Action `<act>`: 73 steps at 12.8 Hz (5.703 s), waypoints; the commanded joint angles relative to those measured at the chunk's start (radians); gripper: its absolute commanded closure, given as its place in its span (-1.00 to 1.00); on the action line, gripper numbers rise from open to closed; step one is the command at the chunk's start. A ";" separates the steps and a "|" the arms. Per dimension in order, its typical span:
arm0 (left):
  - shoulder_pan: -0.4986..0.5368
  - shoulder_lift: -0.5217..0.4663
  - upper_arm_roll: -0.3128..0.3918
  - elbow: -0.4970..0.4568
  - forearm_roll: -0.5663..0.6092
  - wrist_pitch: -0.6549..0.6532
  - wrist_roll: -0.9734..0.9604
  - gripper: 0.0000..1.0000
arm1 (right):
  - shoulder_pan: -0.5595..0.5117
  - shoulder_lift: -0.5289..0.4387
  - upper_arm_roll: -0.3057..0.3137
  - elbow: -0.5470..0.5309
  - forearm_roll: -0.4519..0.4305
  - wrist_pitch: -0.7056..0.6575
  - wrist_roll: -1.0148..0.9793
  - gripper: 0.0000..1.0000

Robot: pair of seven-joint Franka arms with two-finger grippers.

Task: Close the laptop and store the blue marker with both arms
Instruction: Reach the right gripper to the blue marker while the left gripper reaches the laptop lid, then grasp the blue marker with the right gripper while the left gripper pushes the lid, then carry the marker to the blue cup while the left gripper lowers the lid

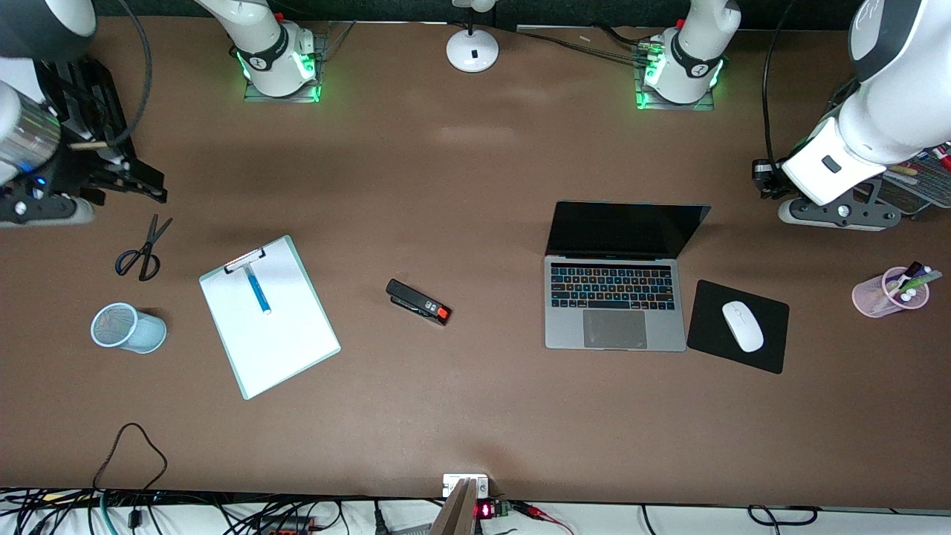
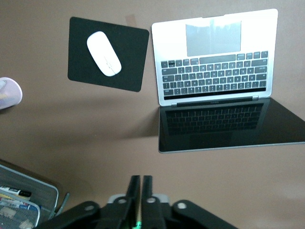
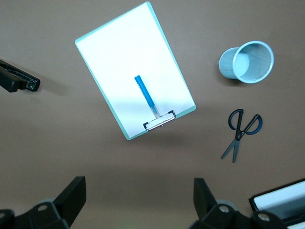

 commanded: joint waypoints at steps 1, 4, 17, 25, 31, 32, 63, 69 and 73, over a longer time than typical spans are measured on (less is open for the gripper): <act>0.002 -0.010 -0.007 -0.020 -0.059 -0.048 0.009 0.90 | 0.011 0.008 -0.003 -0.073 -0.008 0.102 -0.067 -1.00; -0.002 -0.073 -0.050 -0.146 -0.083 -0.037 -0.001 0.90 | 0.012 0.029 -0.003 -0.136 -0.008 0.187 -0.130 -1.00; 0.002 -0.165 -0.242 -0.614 -0.133 0.511 -0.178 0.92 | 0.012 0.309 -0.001 -0.140 -0.008 0.417 -0.529 -1.00; 0.001 -0.112 -0.242 -0.643 -0.132 0.679 -0.176 1.00 | 0.035 0.382 -0.001 -0.249 -0.008 0.637 -0.635 -0.72; 0.004 -0.073 -0.241 -0.632 -0.129 0.764 -0.170 1.00 | 0.047 0.437 -0.003 -0.263 -0.013 0.722 -0.666 -0.45; 0.004 -0.072 -0.241 -0.631 -0.129 0.773 -0.169 1.00 | 0.047 0.448 -0.003 -0.262 -0.013 0.733 -0.676 -0.44; 0.033 0.198 -0.219 -0.480 0.055 1.073 -0.158 1.00 | 0.023 0.487 -0.007 -0.157 0.001 0.715 -0.638 0.99; 0.042 0.264 -0.218 -0.457 0.083 1.138 -0.158 1.00 | -0.003 0.441 -0.004 -0.027 0.079 0.503 -0.714 0.99; 0.041 0.324 -0.218 -0.415 0.083 1.152 -0.158 1.00 | -0.057 0.428 -0.006 0.074 0.223 0.359 -0.891 0.98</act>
